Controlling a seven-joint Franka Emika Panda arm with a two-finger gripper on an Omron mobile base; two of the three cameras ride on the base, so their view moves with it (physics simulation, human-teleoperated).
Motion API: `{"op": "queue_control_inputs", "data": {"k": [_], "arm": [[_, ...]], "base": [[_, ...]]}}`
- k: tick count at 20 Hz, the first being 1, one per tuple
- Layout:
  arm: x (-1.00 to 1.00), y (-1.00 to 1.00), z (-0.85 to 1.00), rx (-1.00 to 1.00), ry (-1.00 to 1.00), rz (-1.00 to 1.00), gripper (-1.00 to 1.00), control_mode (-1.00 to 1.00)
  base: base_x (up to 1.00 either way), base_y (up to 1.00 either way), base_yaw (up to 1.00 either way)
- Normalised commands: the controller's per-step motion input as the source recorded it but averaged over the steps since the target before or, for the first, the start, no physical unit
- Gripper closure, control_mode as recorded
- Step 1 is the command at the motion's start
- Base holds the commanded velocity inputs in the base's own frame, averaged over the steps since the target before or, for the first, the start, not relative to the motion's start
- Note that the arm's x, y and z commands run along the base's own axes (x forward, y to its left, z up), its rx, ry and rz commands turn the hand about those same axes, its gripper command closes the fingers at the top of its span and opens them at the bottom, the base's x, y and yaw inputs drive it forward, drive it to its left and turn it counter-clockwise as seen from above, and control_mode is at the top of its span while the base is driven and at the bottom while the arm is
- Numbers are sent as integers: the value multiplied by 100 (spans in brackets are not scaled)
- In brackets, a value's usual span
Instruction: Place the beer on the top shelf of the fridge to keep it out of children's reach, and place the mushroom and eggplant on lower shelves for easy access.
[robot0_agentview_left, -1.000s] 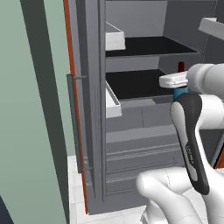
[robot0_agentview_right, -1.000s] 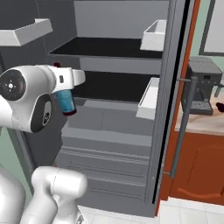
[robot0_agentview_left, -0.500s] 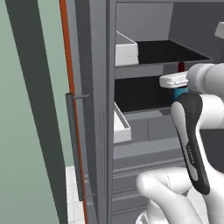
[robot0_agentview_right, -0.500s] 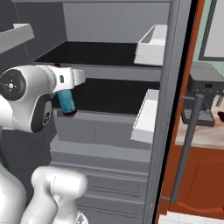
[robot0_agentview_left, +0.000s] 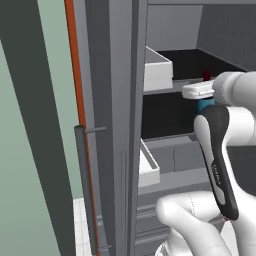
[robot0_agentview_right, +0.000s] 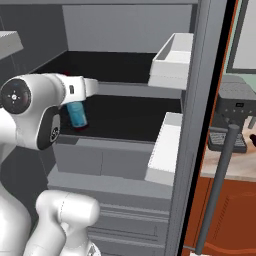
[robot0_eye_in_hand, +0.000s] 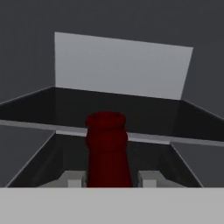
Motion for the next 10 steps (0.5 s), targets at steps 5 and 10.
{"op": "queue_control_inputs", "data": {"k": [5,10], "arm": [[7,-5,23,2,-20,-5,100,-100],[10,0,38,3,-18,-9,100,-100]], "base": [[0,0,0],[0,0,0]]}}
